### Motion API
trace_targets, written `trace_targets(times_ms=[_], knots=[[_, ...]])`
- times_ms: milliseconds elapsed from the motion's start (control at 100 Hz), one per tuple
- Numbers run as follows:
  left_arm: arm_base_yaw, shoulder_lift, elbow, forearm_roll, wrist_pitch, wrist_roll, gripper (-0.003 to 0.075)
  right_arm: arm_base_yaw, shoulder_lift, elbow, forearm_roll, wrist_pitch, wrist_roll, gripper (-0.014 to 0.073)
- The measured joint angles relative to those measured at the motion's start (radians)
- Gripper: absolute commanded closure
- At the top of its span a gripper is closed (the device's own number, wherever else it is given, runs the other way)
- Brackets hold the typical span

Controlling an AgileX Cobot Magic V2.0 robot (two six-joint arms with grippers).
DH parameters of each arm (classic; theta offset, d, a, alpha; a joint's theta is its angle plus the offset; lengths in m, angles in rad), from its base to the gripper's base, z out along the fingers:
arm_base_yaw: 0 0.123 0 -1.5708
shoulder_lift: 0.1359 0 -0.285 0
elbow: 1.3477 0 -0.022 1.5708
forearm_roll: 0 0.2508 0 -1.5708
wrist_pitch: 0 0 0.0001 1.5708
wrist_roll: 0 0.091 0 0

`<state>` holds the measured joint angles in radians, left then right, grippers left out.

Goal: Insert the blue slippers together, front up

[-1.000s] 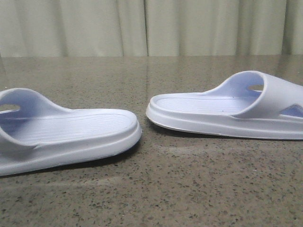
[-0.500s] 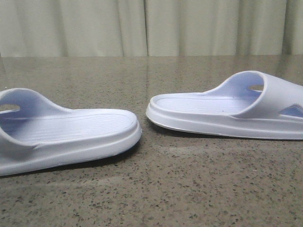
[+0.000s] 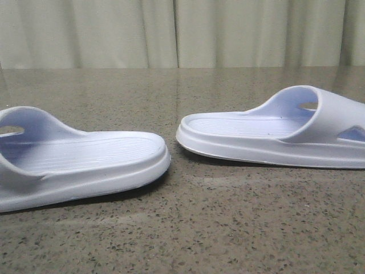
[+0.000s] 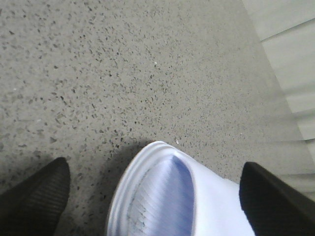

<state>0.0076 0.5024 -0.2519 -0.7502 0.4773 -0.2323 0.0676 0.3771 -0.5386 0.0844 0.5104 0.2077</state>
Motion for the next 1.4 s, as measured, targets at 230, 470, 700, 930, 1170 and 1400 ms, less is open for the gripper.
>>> trace_targets(times_ms=[230, 470, 700, 930, 1170, 1400], knots=[[0.000, 0.030, 0.002, -0.044, 0.004, 0.000, 0.0099, 0.000, 0.000, 0.000, 0.000, -0.001, 0.000, 0.0117], [-0.014, 0.048, 0.009, -0.119, 0.008, 0.000, 0.0099, 0.000, 0.000, 0.000, 0.000, -0.001, 0.000, 0.0117], [-0.021, 0.050, 0.020, -0.184, 0.008, 0.000, 0.0099, 0.000, 0.000, 0.000, 0.000, -0.004, 0.000, 0.0117], [-0.021, 0.050, 0.023, -0.208, 0.022, 0.000, 0.0169, 0.000, 0.000, 0.000, 0.000, -0.005, 0.000, 0.0117], [-0.021, 0.054, 0.027, -0.202, 0.043, 0.000, 0.0299, 0.000, 0.000, 0.000, 0.000, -0.009, 0.000, 0.0117], [-0.021, 0.058, 0.027, -0.198, 0.047, 0.000, 0.0376, 0.000, 0.000, 0.000, 0.000, -0.012, 0.000, 0.0117]])
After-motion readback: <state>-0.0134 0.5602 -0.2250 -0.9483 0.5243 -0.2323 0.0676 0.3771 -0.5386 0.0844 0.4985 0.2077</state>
